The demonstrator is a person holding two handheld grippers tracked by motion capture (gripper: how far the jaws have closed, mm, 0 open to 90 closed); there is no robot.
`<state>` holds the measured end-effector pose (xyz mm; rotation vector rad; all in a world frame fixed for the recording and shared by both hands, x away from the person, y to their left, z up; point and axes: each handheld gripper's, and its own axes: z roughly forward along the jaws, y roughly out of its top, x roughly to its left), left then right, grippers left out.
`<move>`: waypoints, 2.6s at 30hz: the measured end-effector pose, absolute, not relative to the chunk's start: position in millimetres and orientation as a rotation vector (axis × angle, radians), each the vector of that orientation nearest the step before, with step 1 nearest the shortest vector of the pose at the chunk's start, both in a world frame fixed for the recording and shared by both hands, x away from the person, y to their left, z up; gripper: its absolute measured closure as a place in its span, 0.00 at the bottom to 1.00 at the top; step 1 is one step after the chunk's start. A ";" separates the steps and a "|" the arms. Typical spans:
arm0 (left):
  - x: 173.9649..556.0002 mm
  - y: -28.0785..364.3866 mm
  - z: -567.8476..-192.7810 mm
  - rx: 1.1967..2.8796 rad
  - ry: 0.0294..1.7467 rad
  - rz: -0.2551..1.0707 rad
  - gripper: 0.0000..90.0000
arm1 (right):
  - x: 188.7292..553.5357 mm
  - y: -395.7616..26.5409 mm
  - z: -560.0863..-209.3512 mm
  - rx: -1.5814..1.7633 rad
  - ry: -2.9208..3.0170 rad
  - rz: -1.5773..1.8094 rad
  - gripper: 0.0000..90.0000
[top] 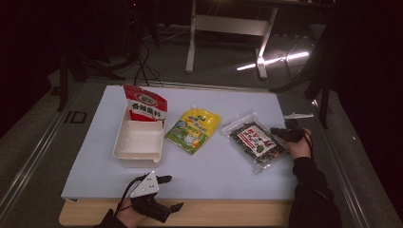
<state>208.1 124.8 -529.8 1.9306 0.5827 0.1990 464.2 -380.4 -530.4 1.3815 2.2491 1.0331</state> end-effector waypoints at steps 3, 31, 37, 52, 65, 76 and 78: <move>208.9 124.7 -529.7 1.929 0.583 0.197 0.06 | 464.9 -382.2 -531.2 1.394 2.237 1.007 1.00; 212.6 116.6 -527.3 1.937 0.535 0.179 0.06 | 400.7 -351.2 -540.5 1.276 2.379 1.053 1.00; 212.5 115.1 -526.8 1.938 0.525 0.176 0.06 | 377.1 -335.4 -541.8 1.249 2.423 1.083 1.00; 215.9 111.8 -525.9 1.938 0.508 0.171 0.06 | 335.5 -345.7 -540.1 1.282 2.442 1.080 1.00; 220.6 104.0 -525.4 1.945 0.474 0.149 0.06 | 306.5 -327.9 -535.1 1.213 2.531 1.083 1.00; 220.8 103.3 -525.4 1.949 0.469 0.153 0.06 | 304.7 -319.8 -530.5 1.146 2.567 1.076 1.00; 220.9 103.4 -525.6 1.948 0.472 0.151 0.06 | 307.7 -318.7 -524.1 1.119 2.552 1.062 0.99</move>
